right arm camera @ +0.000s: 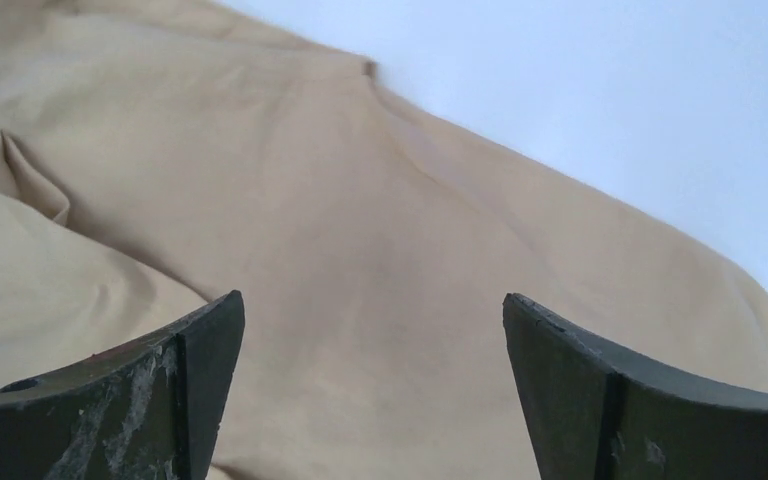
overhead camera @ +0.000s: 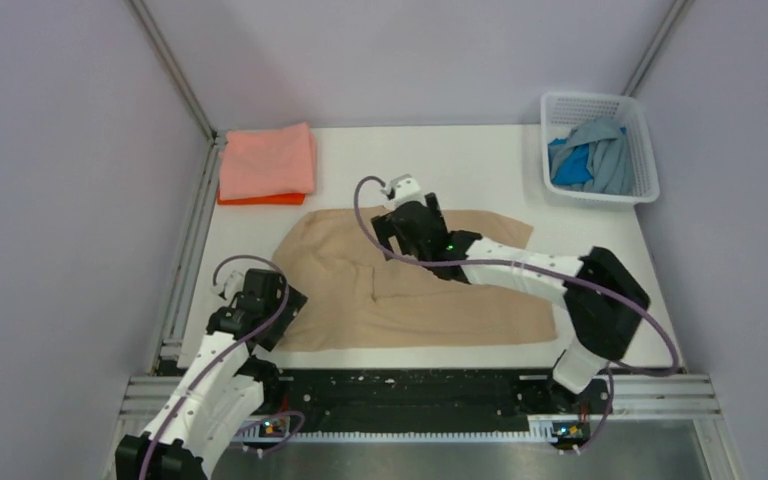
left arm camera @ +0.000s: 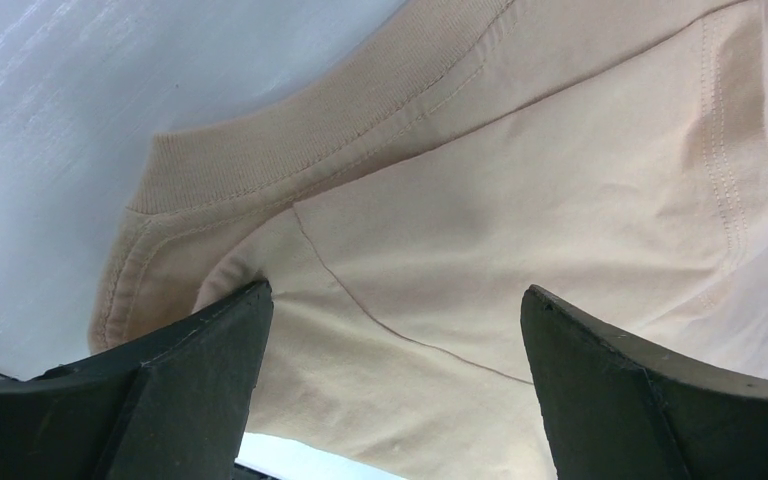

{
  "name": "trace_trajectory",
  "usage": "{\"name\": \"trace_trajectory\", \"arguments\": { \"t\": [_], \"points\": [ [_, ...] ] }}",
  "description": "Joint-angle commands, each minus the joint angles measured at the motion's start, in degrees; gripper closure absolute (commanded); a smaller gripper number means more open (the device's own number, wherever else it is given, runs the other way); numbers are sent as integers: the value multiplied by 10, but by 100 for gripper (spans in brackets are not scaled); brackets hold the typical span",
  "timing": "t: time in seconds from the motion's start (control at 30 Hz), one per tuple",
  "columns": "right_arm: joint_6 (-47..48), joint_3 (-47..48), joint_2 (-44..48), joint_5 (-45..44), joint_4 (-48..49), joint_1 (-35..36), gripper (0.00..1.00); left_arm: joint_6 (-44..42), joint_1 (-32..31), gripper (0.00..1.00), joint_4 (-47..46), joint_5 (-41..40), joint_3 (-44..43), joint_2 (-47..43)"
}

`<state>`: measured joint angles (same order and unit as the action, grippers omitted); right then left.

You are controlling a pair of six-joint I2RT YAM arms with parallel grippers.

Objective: Fold and stack the t-shirts
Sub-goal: Fold the flattened tshirt in 1/3 of the way, then grab the side of the flattened tshirt furthest away from the robot with both arms

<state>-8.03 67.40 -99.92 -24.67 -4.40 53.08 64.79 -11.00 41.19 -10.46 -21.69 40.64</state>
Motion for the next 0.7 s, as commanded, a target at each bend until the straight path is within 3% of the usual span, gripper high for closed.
{"name": "trace_trajectory", "arguments": {
  "t": [0.0, 0.13, 0.27, 0.5, 0.67],
  "points": [
    [-161, -84, 141, -100, -21, -28, 1, -15, -1, 1, 37, -23, -25, -13],
    [-189, -167, 229, -30, -46, -79, 1, -60, -1, 1, 3, -15, -66, -15],
    [-186, -225, 301, -56, -57, -100, 1, -112, -1, 1, -54, -21, -129, 36],
    [-160, -264, 360, -70, -56, -116, 1, -239, 1, 1, -105, -19, -353, 308],
    [-143, -269, 351, -68, -51, -124, 1, -260, 11, 3, -22, 2, -556, 531]
  ]
}}
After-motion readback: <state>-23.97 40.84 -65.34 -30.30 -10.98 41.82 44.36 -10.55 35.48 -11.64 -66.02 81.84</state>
